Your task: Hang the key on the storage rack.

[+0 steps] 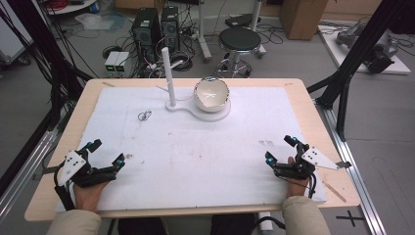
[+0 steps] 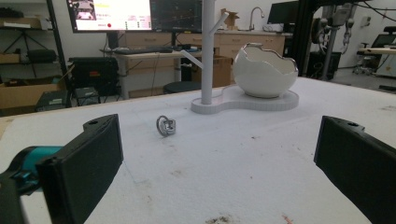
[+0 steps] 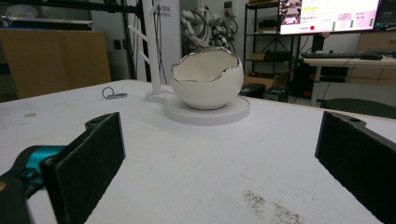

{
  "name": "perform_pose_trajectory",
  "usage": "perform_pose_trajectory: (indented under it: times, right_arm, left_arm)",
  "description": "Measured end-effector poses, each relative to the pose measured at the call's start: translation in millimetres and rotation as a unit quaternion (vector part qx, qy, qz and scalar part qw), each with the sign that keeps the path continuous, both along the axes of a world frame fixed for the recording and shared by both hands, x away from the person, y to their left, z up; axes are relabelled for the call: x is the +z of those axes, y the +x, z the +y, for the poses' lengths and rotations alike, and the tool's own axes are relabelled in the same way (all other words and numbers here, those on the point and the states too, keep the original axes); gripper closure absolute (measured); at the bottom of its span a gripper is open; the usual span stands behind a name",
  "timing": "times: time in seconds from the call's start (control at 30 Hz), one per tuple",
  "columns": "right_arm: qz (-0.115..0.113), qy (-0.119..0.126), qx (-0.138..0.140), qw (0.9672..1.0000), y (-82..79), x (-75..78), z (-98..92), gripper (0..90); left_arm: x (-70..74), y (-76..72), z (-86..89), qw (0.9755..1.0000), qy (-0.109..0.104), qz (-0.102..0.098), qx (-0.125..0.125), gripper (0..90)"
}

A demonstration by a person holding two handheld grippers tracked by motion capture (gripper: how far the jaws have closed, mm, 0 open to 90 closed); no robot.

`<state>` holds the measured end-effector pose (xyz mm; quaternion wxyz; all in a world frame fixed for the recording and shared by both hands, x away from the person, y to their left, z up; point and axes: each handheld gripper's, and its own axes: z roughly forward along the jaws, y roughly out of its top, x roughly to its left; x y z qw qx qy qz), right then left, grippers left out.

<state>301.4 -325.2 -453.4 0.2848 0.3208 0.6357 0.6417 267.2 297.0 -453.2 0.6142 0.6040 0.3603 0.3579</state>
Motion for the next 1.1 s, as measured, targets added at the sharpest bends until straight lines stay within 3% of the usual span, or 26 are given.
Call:
perform_pose_trajectory:
  times: [0.53,0.7,0.8,0.87,0.9,0.93,1.1]
  right_arm:
    - [-0.005,-0.003,-0.001,1.0,-0.1,0.0,0.2,0.5]
    - [-0.003,-0.002,0.0,1.0,-0.5,0.0,0.3,0.5]
    - [-0.005,-0.002,0.0,1.0,-0.2,0.0,0.1,0.5]
    - [-0.005,-0.002,0.0,1.0,-0.1,-0.1,0.0,0.5]
    - [-0.002,-0.001,-0.001,1.0,-0.5,0.0,0.2,0.5]
    - [-0.002,0.0,0.0,1.0,-0.5,0.0,0.2,0.5]
    - [-0.002,0.0,0.0,1.0,-0.4,-0.1,0.2,0.5]
  left_arm:
    - [0.9,2.5,0.2,0.9999,-0.002,0.01,0.001,1.7]
    - [3.2,5.6,3.1,0.9994,-0.011,0.033,0.006,1.7]
    - [13.2,9.4,2.2,0.9991,-0.002,0.042,0.005,1.7]
    - [24.7,16.3,1.0,0.9987,0.016,0.047,0.003,1.7]
    - [38.3,25.8,-0.3,0.9979,0.035,0.055,-0.002,1.7]
    - [38.3,25.8,-0.3,0.9979,0.035,0.055,-0.002,1.7]
    - [71.4,58.6,-2.8,0.9925,0.076,0.092,-0.028,1.7]
